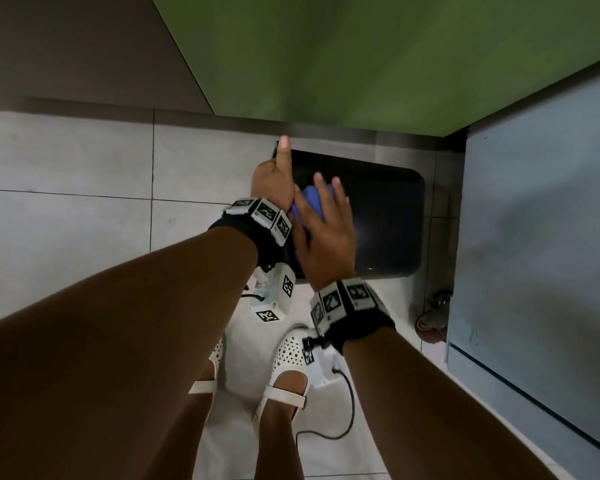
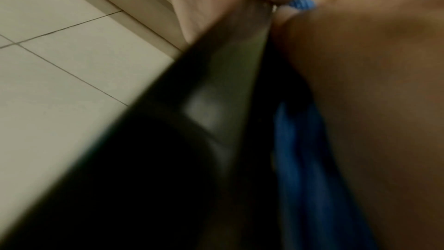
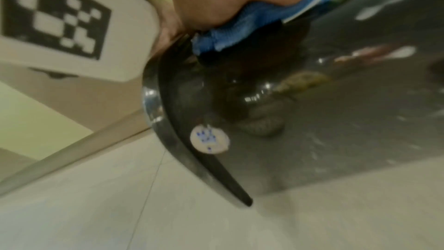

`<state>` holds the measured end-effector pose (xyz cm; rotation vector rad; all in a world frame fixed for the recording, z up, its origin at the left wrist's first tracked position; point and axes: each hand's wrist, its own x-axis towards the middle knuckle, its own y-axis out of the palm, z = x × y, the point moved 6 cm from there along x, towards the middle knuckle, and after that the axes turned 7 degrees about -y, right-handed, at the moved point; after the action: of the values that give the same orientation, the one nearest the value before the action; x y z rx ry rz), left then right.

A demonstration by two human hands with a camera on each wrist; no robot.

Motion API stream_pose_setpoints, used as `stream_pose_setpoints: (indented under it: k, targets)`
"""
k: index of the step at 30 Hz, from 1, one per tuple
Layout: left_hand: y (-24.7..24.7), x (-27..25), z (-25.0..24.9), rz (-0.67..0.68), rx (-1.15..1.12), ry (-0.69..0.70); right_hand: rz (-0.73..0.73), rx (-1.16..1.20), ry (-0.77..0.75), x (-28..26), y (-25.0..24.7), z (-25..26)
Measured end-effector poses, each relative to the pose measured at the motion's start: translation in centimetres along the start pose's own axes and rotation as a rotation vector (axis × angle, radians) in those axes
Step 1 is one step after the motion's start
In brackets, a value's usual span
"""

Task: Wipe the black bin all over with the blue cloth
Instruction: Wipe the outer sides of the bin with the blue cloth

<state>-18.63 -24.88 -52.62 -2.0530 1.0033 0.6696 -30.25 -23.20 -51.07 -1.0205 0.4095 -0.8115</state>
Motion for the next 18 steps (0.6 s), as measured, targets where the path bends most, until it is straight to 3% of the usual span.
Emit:
stream_pose_setpoints:
  k: [4, 9, 13, 18]
  targets:
    - [-0.1, -0.2, 0.1, -0.001, 0.043, -0.025, 0.094, -0.028, -0.119, -4.8, -0.6, -1.7]
    - [0.0, -0.5, -0.2, 0.077, 0.061, -0.029, -0.013, -0.061, 0.306, -6.2, -2.1, -6.7]
    - [0.6, -1.9, 3.1, 0.263, -0.160, -0.164, -0.025, -0.046, 0.349, -5.7, -1.9, -6.3]
    - [0.5, -6.1, 9.9, 0.199, 0.024, -0.102, -0.105, -0.044, 0.439, -4.9, -2.0, -5.7]
